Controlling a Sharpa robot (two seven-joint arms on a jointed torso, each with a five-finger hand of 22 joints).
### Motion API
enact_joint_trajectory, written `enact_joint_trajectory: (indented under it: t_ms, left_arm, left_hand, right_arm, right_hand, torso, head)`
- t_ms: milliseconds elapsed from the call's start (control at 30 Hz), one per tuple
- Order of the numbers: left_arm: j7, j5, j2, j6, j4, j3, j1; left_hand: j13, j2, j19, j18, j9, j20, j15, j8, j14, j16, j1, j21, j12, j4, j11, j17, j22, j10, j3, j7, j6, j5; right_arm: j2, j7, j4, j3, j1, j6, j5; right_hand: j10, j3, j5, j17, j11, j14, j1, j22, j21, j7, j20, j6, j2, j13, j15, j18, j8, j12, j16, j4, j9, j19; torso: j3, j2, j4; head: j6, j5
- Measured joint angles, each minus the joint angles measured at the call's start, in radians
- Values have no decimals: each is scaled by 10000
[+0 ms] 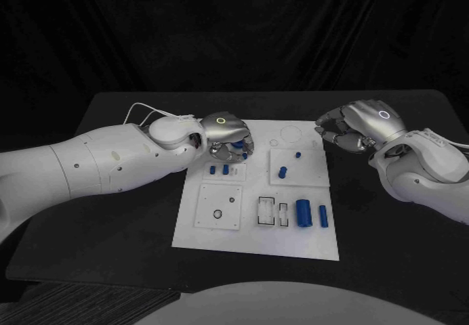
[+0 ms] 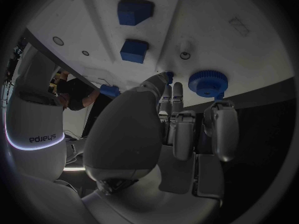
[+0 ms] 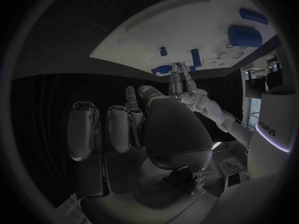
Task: Assemble the parts on the task board
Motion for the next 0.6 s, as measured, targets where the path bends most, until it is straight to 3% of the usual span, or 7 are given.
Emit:
enact_joint_trajectory:
  t_ms: [600]
  left_arm:
    - [4,-1,51,121,-54,17,-121]
  left_hand:
    - [-148,95,0,0,-15,1,0,40,0,0,95,0,-85,-317,37,0,-1,644,373,125,482,177]
  right_arm:
    - [35,0,-40,0,-43,35,0]
  right_hand:
    - [0,0,0,-17,0,0,0,-1,0,0,0,0,0,-3,0,1,0,0,0,0,1,0]
  torso:
    - [1,-8,-3]
  head:
    - [0,6]
